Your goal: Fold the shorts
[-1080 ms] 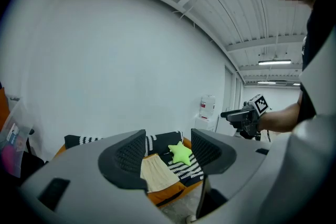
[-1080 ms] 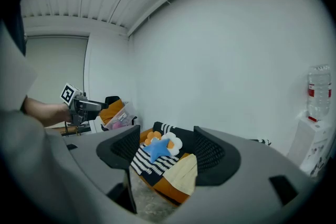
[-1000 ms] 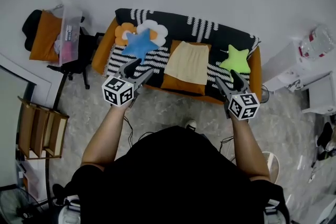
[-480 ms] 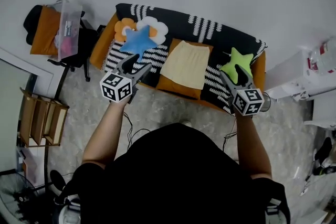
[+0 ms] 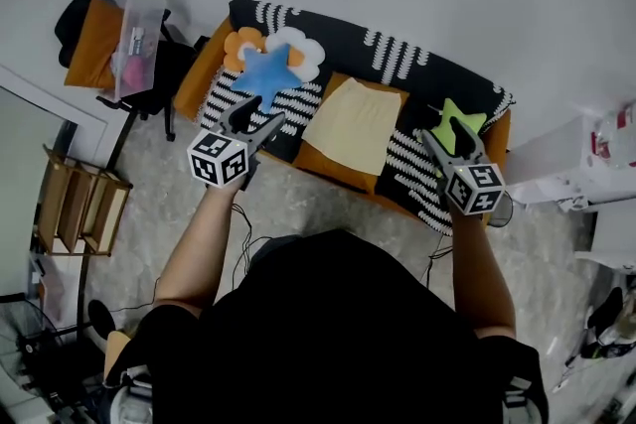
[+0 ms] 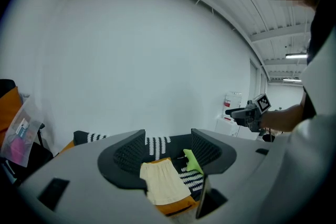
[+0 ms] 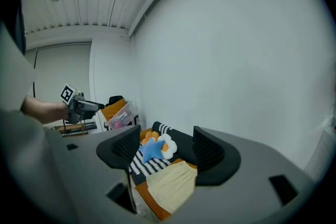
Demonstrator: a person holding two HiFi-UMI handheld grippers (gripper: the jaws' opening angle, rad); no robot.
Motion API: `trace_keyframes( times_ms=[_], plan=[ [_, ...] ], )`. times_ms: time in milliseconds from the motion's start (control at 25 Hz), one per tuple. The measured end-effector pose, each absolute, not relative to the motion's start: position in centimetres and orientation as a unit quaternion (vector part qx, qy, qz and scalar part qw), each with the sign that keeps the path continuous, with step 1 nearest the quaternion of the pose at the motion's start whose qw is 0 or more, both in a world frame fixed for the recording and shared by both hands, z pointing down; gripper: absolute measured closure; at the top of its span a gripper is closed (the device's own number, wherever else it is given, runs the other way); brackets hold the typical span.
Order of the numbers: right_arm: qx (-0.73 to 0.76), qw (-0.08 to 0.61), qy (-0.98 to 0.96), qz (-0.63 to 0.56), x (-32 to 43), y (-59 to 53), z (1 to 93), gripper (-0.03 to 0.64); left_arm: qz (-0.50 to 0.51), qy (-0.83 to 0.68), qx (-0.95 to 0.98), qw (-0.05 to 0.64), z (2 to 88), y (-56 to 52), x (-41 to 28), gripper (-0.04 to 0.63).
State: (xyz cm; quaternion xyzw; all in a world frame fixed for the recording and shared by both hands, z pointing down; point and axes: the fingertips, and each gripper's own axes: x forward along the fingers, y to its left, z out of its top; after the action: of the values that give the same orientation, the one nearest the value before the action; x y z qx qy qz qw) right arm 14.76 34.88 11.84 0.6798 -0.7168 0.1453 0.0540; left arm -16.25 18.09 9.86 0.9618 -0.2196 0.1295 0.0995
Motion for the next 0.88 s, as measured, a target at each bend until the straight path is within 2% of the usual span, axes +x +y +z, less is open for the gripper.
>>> trace_keyframes(
  times_ms=[440, 880],
  plan=[
    [0.677, 0.062, -0.718, 0.148, 16.4, 32.3, 12.4, 0.295, 0.122, -0.229, 0.959, 0.111, 11.0, 15.0, -15.3, 0.31],
    [0.681, 0.08, -0.711, 0.157, 20.0, 24.3, 13.7, 0.301, 0.122, -0.227, 0.957, 0.129, 13.9, 5.6, -12.3, 0.31]
  ],
)
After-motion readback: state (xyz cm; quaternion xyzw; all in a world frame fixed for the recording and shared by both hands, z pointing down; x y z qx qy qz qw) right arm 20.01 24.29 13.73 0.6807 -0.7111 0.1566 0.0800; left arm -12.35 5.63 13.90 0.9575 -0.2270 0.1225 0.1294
